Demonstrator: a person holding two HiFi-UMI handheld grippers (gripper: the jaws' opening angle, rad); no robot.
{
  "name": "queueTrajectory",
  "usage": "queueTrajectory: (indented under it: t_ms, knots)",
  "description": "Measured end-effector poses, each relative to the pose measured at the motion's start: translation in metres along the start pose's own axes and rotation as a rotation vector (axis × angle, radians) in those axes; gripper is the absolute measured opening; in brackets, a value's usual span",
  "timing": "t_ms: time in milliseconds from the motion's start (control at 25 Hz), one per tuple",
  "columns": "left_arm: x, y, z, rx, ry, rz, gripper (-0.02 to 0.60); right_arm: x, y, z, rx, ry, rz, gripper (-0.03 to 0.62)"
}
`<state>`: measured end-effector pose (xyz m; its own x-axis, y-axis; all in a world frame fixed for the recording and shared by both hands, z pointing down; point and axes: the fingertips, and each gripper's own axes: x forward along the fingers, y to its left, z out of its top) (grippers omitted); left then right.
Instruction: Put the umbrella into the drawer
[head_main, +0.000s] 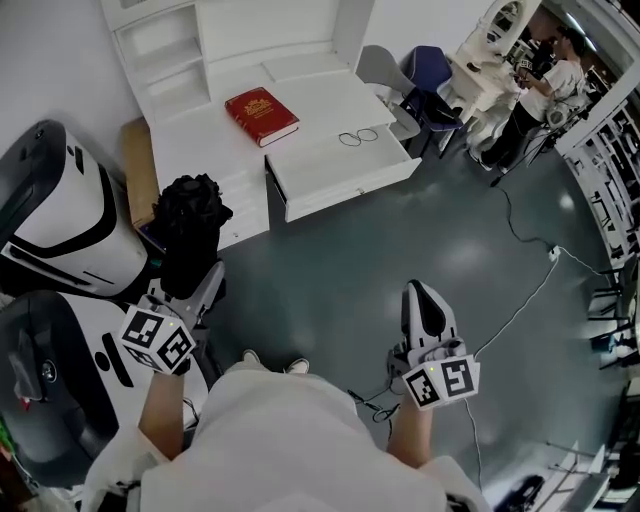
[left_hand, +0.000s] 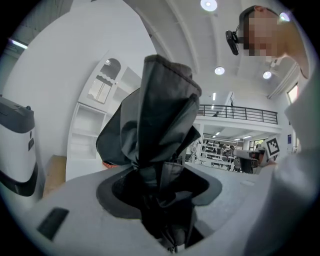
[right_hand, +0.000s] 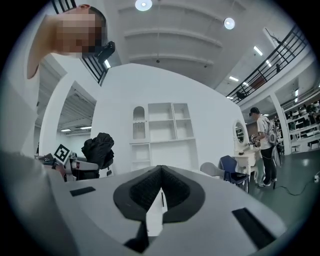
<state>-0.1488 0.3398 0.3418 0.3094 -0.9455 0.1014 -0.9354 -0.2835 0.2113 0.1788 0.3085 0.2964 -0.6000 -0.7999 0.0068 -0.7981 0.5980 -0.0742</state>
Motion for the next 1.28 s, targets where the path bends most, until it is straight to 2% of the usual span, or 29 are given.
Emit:
queueTrajectory:
  t_ms: [200,360,640,840,1040,1280]
  knots:
    - [-0.004,-0.016,-0.014,-0.009,0.019,0.03,0.245,-0.005,-0.013,-0.022,0.137,0.019,0.052,0.0]
    - [-0.001,-0.007,-0.032,-0.015,0.055,0.031,0.245,0.006,-0.011,-0.037,0.152,0.037,0.069,0.0]
    - [0.05,0.008,-0.033,-0.031,0.062,-0.009,0.244,0.038,-0.029,-0.053,0.158,0.094,0.051,0.0]
    - [0.108,0.047,-0.037,-0.066,0.087,-0.053,0.245,0.101,-0.04,-0.053,0.137,0.117,0.033,0.0]
    - [0.176,0.099,-0.023,-0.088,0.09,-0.099,0.244,0.187,-0.048,-0.034,0.087,0.121,0.024,0.0]
    - [0.251,0.142,-0.017,-0.14,0.127,-0.207,0.245,0.275,-0.05,-0.021,0.076,0.106,-0.045,0.0]
